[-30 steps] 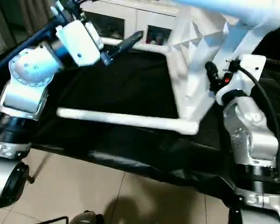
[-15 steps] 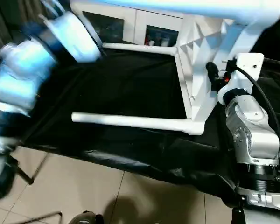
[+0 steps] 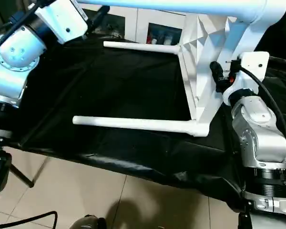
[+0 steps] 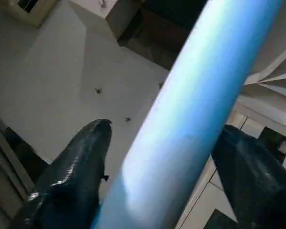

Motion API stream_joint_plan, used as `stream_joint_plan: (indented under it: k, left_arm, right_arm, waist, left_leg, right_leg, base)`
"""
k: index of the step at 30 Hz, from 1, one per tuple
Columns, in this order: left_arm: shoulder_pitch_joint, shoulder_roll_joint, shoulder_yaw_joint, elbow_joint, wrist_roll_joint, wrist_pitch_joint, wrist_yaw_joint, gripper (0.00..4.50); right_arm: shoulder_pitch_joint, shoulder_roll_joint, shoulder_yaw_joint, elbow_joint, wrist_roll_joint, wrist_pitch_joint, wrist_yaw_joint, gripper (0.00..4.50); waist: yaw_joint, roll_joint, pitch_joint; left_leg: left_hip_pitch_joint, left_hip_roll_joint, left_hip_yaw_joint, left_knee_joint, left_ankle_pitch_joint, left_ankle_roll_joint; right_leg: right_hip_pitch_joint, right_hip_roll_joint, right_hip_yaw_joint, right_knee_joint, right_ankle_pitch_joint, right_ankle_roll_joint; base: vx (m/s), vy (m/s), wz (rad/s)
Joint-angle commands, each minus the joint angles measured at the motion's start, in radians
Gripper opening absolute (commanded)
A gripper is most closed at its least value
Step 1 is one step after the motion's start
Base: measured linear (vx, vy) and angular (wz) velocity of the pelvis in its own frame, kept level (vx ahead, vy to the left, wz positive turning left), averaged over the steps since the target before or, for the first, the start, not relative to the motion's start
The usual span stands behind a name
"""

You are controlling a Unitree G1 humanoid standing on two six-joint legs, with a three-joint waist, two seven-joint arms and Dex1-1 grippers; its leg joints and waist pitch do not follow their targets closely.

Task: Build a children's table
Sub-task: Flip table

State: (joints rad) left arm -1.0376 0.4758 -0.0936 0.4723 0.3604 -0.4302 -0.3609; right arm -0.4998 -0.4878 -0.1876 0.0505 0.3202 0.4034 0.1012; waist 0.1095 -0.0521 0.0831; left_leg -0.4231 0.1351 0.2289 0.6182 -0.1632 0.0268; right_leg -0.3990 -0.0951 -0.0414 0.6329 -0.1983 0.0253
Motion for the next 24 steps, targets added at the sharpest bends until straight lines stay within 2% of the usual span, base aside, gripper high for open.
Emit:
stream_joint_plan:
  k: [1, 4, 9, 10, 12, 14, 15, 16, 18, 20, 21, 22, 23, 24]
  left_arm:
    - [-0.004, -0.016, -0.011, 0.021, -0.018, 0.018, -0.016, 3.48]
    - [0.014, -0.034, 0.004, 0.000, -0.059, 0.041, -0.024, 3.26]
    - [0.056, -0.058, 0.035, -0.042, -0.133, 0.103, -0.042, 2.97]
    - [0.057, -0.059, 0.035, -0.042, -0.136, 0.105, -0.043, 2.94]
    - [0.067, -0.076, 0.055, -0.042, -0.177, 0.132, -0.044, 2.85]
    - [0.072, -0.081, 0.063, -0.045, -0.191, 0.147, -0.047, 2.80]
    - [0.084, -0.104, 0.093, -0.063, -0.241, 0.199, -0.048, 2.78]
    - [0.087, -0.111, 0.101, -0.069, -0.255, 0.215, -0.049, 2.72]
    - [0.094, -0.131, 0.119, -0.079, -0.289, 0.247, -0.048, 2.68]
    - [0.100, -0.141, 0.127, -0.085, -0.307, 0.265, -0.049, 2.66]
    - [0.113, -0.167, 0.147, -0.100, -0.353, 0.309, -0.047, 2.62]
    - [0.113, -0.167, 0.147, -0.100, -0.353, 0.309, -0.047, 2.62]
    - [0.126, -0.185, 0.157, -0.115, -0.379, 0.340, -0.044, 2.60]
    - [0.143, -0.206, 0.163, -0.135, -0.404, 0.370, -0.040, 2.55]
  right_arm:
    - [-0.036, -0.049, -0.019, -0.068, -0.023, -0.019, 0.030, 1.88]
    - [-0.064, -0.072, -0.019, -0.065, -0.030, -0.032, 0.051, 1.88]
    - [-0.131, -0.144, -0.007, -0.049, -0.043, -0.082, 0.148, 1.88]
    - [-0.133, -0.147, -0.006, -0.047, -0.044, -0.084, 0.152, 1.88]
    - [-0.165, -0.181, 0.004, -0.028, -0.048, -0.099, 0.194, 1.88]
    - [-0.182, -0.197, 0.009, -0.019, -0.050, -0.107, 0.215, 1.88]
    - [-0.230, -0.238, 0.029, 0.009, -0.066, -0.131, 0.271, 1.88]
    - [-0.248, -0.254, 0.038, 0.020, -0.074, -0.138, 0.291, 1.88]
    - [-0.281, -0.282, 0.057, 0.044, -0.092, -0.154, 0.328, 1.88]
    - [-0.309, -0.303, 0.076, 0.066, -0.106, -0.165, 0.361, 1.88]
    - [-0.364, -0.340, 0.115, 0.107, -0.135, -0.186, 0.423, 1.88]
    - [-0.364, -0.340, 0.115, 0.107, -0.135, -0.186, 0.423, 1.88]
    - [-0.398, -0.358, 0.142, 0.132, -0.155, -0.197, 0.467, 1.88]
    - [-0.429, -0.376, 0.176, 0.158, -0.177, -0.207, 0.522, 1.88]
  waist:
    - [-0.003, 0.001, -0.096]
    - [-0.001, -0.001, -0.096]
    - [0.002, -0.009, -0.099]
    - [0.005, -0.006, -0.099]
    - [0.004, -0.010, -0.097]
    - [0.005, -0.007, -0.097]
    - [0.005, -0.008, -0.096]
    - [0.002, -0.011, -0.096]
    - [0.005, -0.007, -0.092]
    - [0.002, -0.011, -0.091]
    - [0.001, -0.009, -0.091]
    - [0.000, -0.010, -0.089]
    - [0.005, -0.006, -0.089]
    - [0.000, -0.012, -0.088]
  left_leg:
    - [0.060, 0.095, -0.052, -0.073, -0.166, -0.039]
    - [0.058, 0.094, -0.051, -0.072, -0.158, -0.034]
    - [0.050, 0.091, -0.049, -0.063, -0.098, 0.010]
    - [0.051, 0.092, -0.047, -0.062, -0.095, 0.014]
    - [0.049, 0.091, -0.046, -0.061, -0.091, 0.028]
    - [0.051, 0.091, -0.046, -0.061, -0.100, 0.028]
    - [0.052, 0.093, -0.046, -0.062, -0.112, 0.023]
    - [0.052, 0.094, -0.047, -0.061, -0.114, 0.021]
    - [0.055, 0.094, -0.046, -0.060, -0.148, 0.013]
    - [0.054, 0.093, -0.046, -0.061, -0.169, 0.004]
    - [0.056, 0.094, -0.047, -0.059, -0.182, -0.002]
    - [0.053, 0.093, -0.047, -0.060, -0.185, 0.000]
    - [0.059, 0.095, -0.046, -0.059, -0.202, -0.003]
    - [0.050, 0.094, -0.049, -0.060, -0.201, 0.000]
  right_leg:
    - [0.029, -0.071, 0.036, -0.052, -0.007, -0.246]
    - [0.029, -0.071, 0.036, -0.052, 0.003, -0.246]
    - [0.038, -0.075, 0.036, -0.046, 0.028, -0.263]
    - [0.037, -0.074, 0.036, -0.047, 0.027, -0.264]
    - [0.035, -0.071, 0.036, -0.047, 0.022, -0.267]
    - [0.034, -0.072, 0.036, -0.048, 0.002, -0.269]
    - [0.033, -0.072, 0.035, -0.051, -0.018, -0.267]
    - [0.034, -0.072, 0.034, -0.049, -0.021, -0.270]
    - [0.030, -0.073, 0.037, -0.057, -0.066, -0.269]
    - [0.030, -0.071, 0.035, -0.059, -0.092, -0.265]
    - [0.029, -0.074, 0.035, -0.057, -0.103, -0.269]
    - [0.030, -0.072, 0.035, -0.061, -0.110, -0.268]
    - [0.025, -0.075, 0.037, -0.063, -0.122, -0.265]
    - [0.032, -0.073, 0.035, -0.062, -0.126, -0.266]
  base:
    - [0.000, 0.000, 0.00]
    - [0.000, 0.000, 0.00]
    - [0.000, 0.000, 0.00]
    - [0.000, 0.000, 0.00]
    - [0.000, 0.000, 0.00]
    - [0.000, 0.000, 0.00]
    - [0.000, 0.000, 0.00]
    - [0.000, 0.000, 0.00]
    - [0.000, 0.000, 0.00]
    - [0.000, 0.000, 0.00]
    - [0.000, 0.000, 0.00]
    - [0.000, 0.000, 0.00]
    - [0.000, 0.000, 0.00]
    - [0.000, 0.000, 0.00]
